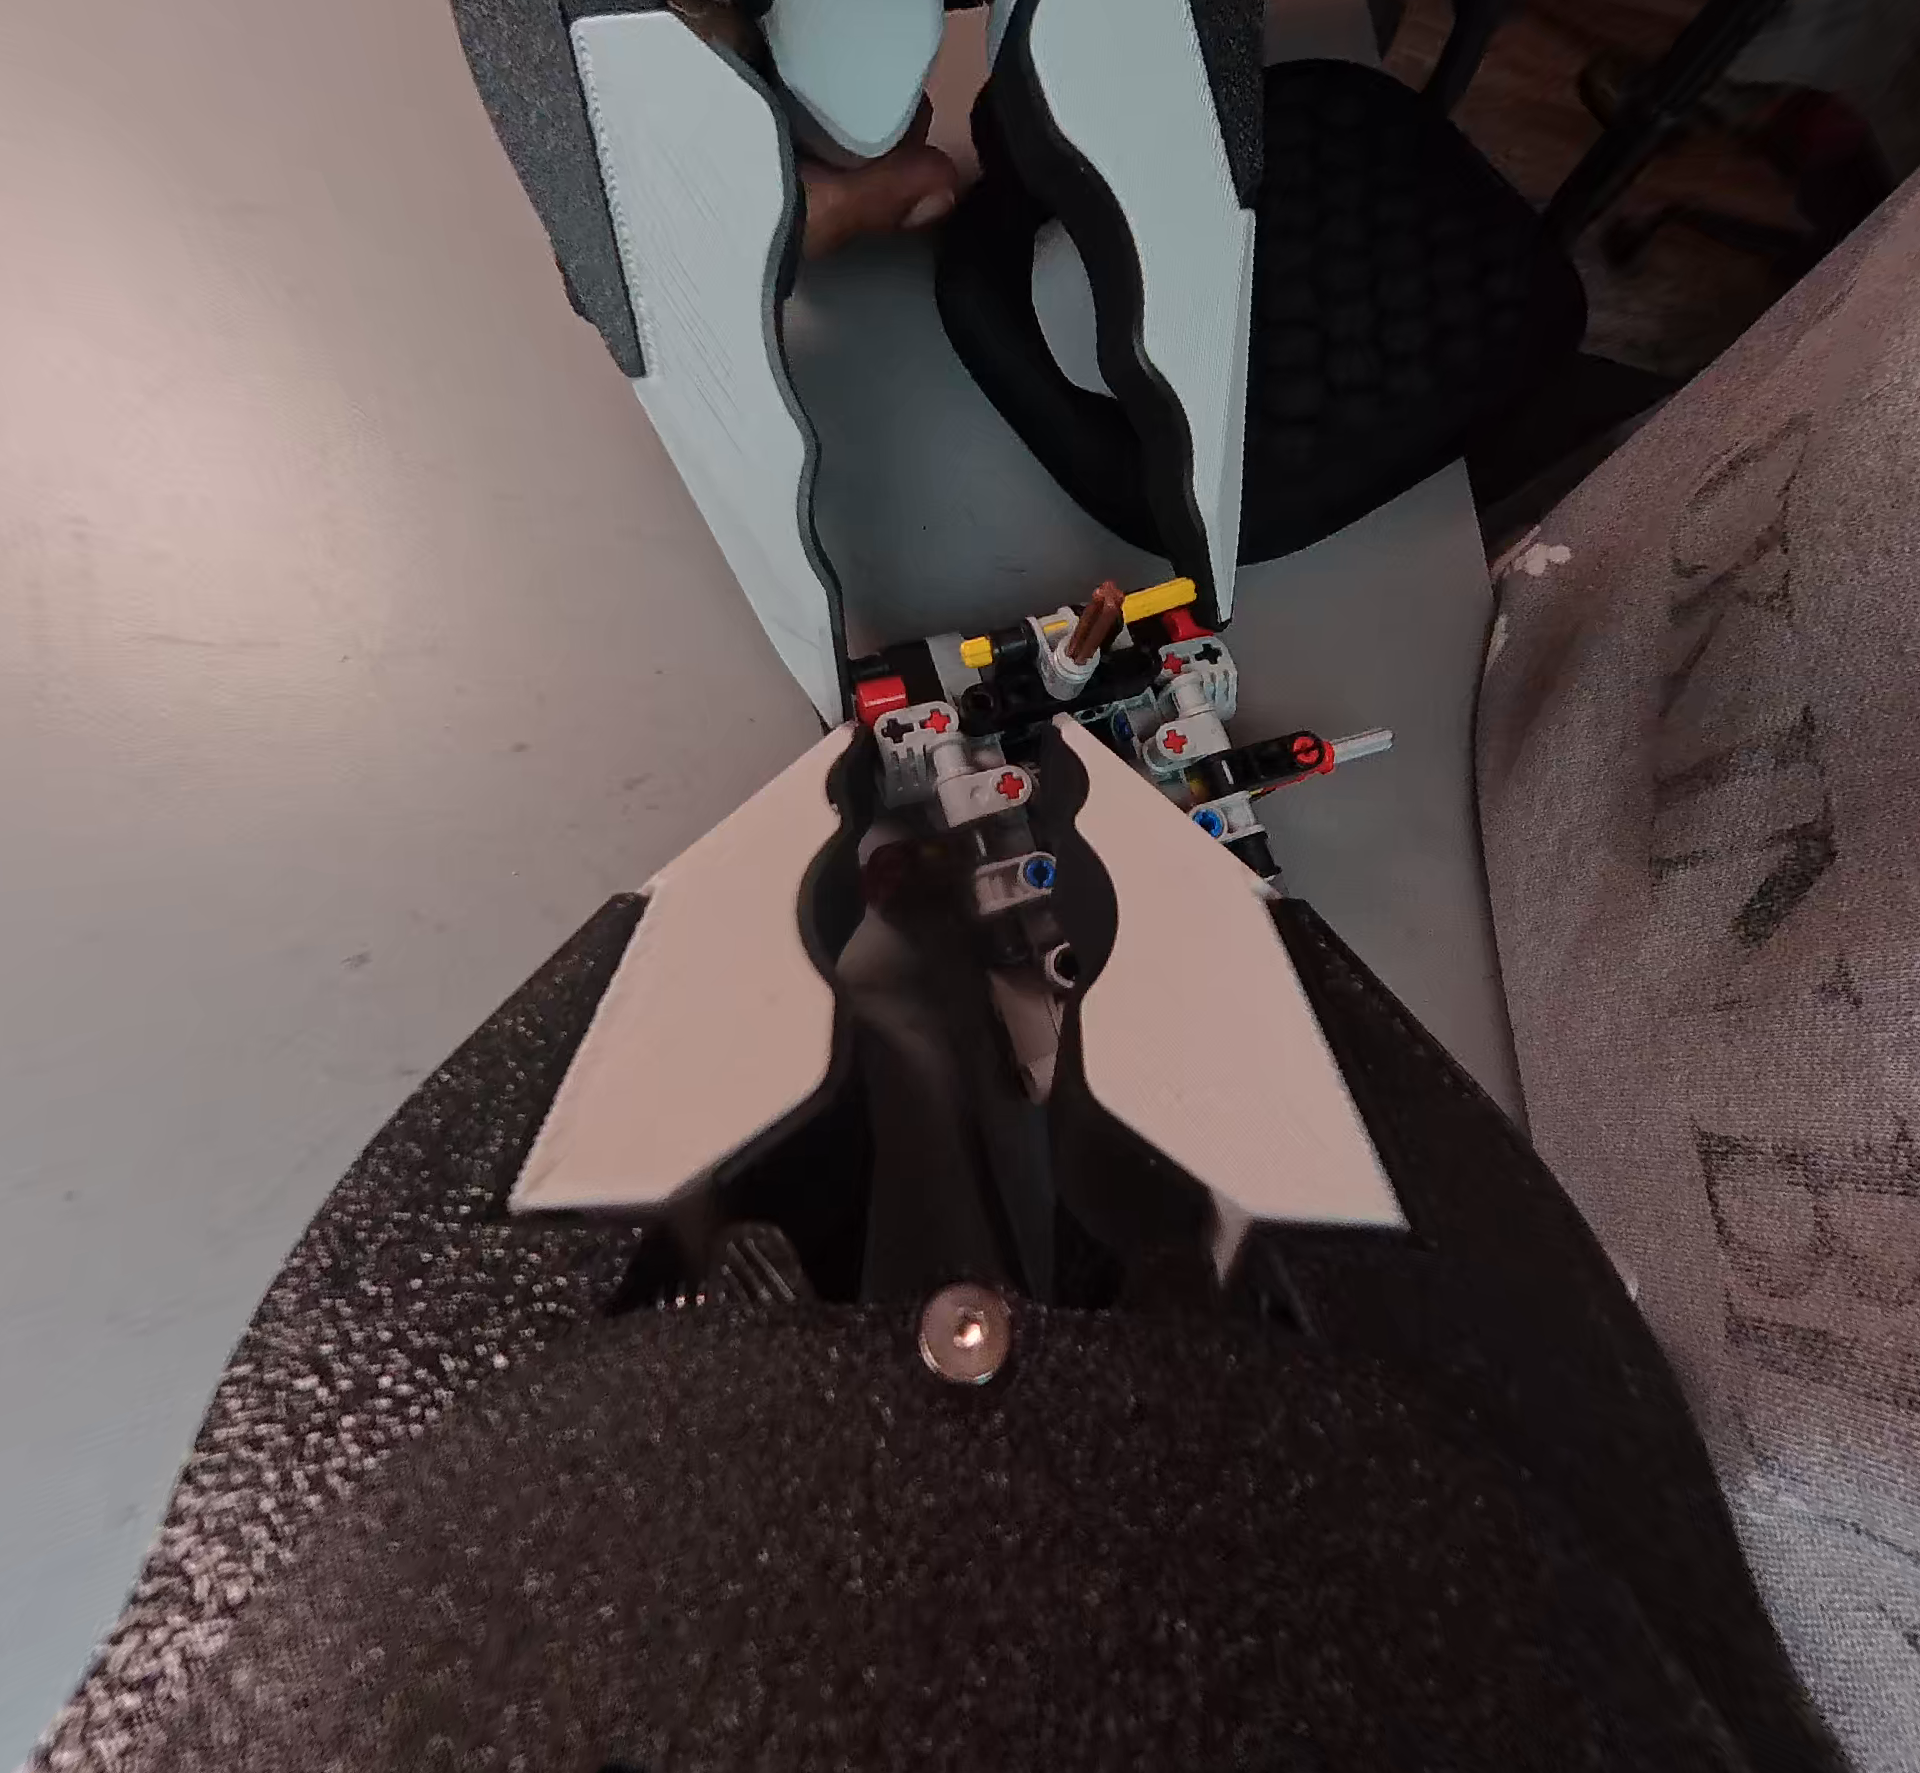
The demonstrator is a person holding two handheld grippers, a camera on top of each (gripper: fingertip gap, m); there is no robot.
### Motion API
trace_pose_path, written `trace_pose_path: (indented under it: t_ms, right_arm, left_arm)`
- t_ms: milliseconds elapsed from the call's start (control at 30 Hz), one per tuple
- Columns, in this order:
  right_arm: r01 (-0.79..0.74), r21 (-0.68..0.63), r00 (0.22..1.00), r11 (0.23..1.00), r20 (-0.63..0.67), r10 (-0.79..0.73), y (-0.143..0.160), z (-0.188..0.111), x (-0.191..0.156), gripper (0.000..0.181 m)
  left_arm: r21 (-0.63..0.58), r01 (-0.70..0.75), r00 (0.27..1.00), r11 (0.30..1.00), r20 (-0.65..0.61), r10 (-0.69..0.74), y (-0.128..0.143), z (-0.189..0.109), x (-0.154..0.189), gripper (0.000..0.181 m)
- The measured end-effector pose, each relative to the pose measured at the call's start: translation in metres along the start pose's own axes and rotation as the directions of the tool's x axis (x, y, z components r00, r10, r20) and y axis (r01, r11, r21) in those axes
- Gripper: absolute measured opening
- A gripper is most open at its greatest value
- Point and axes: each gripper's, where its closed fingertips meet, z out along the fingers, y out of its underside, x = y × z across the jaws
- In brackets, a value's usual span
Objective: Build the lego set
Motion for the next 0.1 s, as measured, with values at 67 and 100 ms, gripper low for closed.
trace_pose_path:
  t_ms: [67,100]
  right_arm:
    - [-0.006,0.001,1.000,1.000,0.015,0.006,-0.0006,0.0001,-0.0004,0.065]
    - [-0.009,0.002,1.000,1.000,0.019,0.009,-0.0007,0.0002,-0.0004,0.065]
  left_arm:
    - [0.001,-0.010,1.000,1.000,0.006,0.010,0.0000,-0.0001,0.0005,0.029]
    - [0.001,-0.013,1.000,1.000,0.008,0.013,0.0000,-0.0001,0.0006,0.029]
